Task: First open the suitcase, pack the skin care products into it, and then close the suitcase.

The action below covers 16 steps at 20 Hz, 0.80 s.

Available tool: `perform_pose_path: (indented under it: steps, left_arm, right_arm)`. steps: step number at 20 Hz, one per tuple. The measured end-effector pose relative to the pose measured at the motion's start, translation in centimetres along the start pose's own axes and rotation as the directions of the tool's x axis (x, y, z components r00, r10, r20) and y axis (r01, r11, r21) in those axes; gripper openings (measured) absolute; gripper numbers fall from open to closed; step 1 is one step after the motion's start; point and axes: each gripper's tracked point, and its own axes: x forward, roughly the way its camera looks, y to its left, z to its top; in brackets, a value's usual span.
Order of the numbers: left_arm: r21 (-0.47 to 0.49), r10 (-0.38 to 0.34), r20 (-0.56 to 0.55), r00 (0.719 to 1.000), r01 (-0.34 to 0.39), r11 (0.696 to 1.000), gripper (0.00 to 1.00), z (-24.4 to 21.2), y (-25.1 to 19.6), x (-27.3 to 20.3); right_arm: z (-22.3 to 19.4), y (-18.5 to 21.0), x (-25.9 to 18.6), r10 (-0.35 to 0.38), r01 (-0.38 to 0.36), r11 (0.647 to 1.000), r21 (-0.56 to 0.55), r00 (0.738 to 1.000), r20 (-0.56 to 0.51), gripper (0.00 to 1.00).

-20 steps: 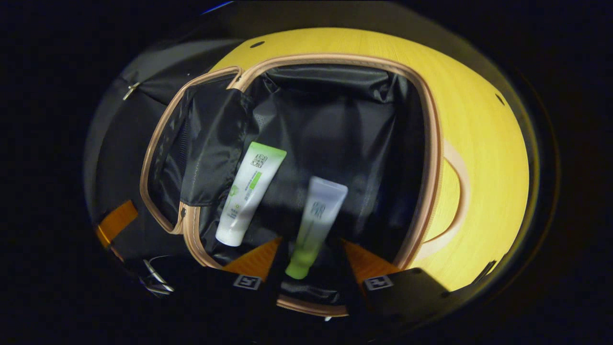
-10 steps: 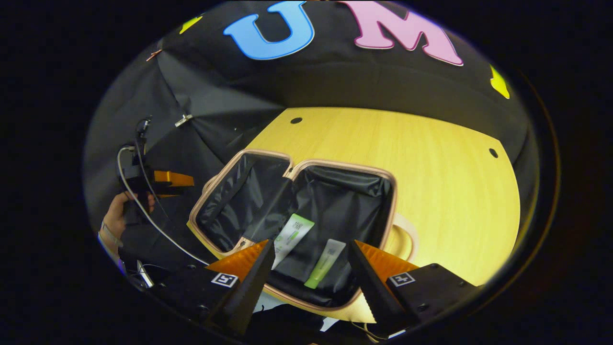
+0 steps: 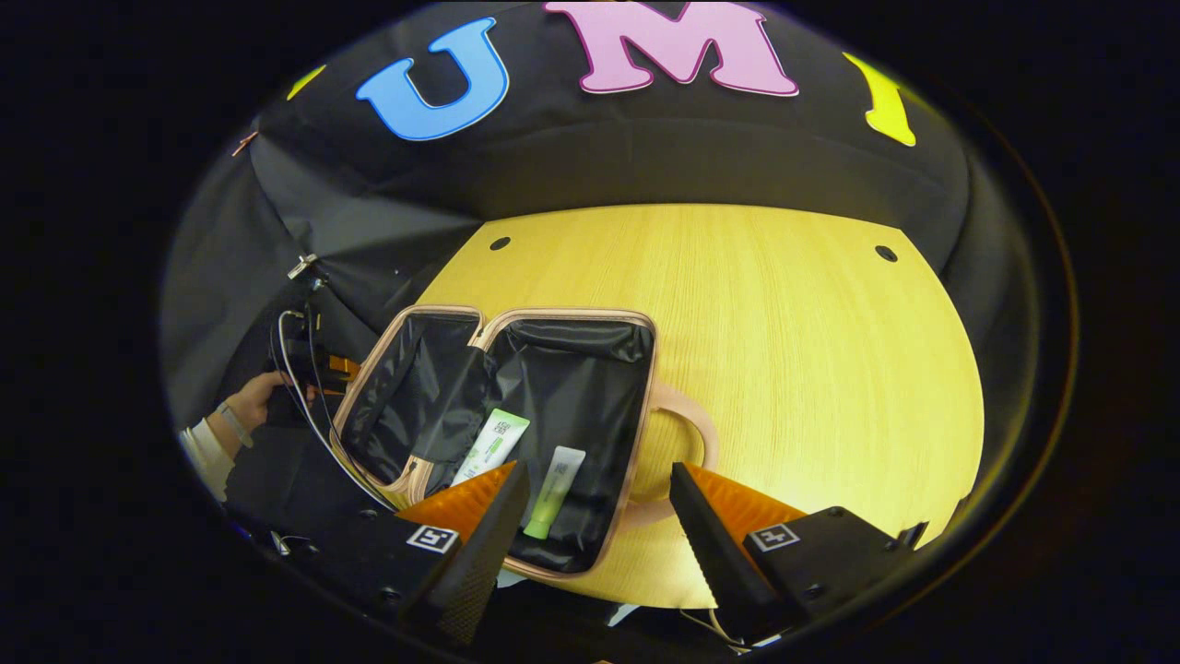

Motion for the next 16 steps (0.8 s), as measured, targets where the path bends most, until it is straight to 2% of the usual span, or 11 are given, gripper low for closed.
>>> perform_pose_path:
  steps: [1, 2, 4, 6, 10, 12, 15, 16]
  left_arm:
    - [-0.008, 0.019, -0.007, 1.000, -0.019, 1.000, 0.74, 0.1, 0.0, 0.5]
    - [0.011, 0.043, 0.005, 0.999, -0.043, 0.999, 0.52, 0.3, 0.4, 0.2]
    - [0.078, 0.036, 0.035, 0.999, -0.039, 0.996, 0.21, 0.7, -0.2, -0.3]
    - [0.123, -0.009, 0.077, 0.997, 0.000, 0.992, 0.15, 1.3, -1.1, -2.1]
    - [0.212, -0.045, 0.180, 0.983, 0.006, 0.977, 0.10, 4.0, -2.6, -8.2]
    - [0.272, -0.093, 0.256, 0.962, 0.021, 0.962, 0.08, 5.0, -4.7, -12.5]
    - [0.396, -0.191, 0.355, 0.915, 0.037, 0.917, 0.03, 5.3, -8.7, -20.9]
    - [0.430, -0.211, 0.377, 0.902, 0.031, 0.902, 0.07, 5.0, -9.9, -23.3]
  right_arm:
    - [0.3, 0.3, 0.0, 0.010, -0.010, 1.000, 0.004, 1.000, 0.007, 0.97]
    - [0.4, 0.3, -0.1, 0.013, -0.013, 1.000, 0.004, 1.000, 0.009, 0.97]
    - [0.8, 0.3, 0.0, 0.014, -0.014, 1.000, -0.003, 1.000, 0.017, 0.97]
    - [1.5, 0.7, -0.1, 0.026, -0.025, 1.000, -0.018, 0.999, 0.043, 0.98]
    - [3.5, 1.2, -1.0, 0.054, -0.046, 0.997, -0.067, 0.991, 0.123, 0.97]
    - [4.5, 1.2, -1.5, 0.068, -0.054, 0.995, -0.087, 0.984, 0.163, 0.98]
    - [5.5, 0.8, -2.6, 0.088, -0.064, 0.991, -0.119, 0.975, 0.203, 0.98]
    - [5.7, 0.7, -3.1, 0.099, -0.072, 0.989, -0.129, 0.972, 0.213, 0.98]
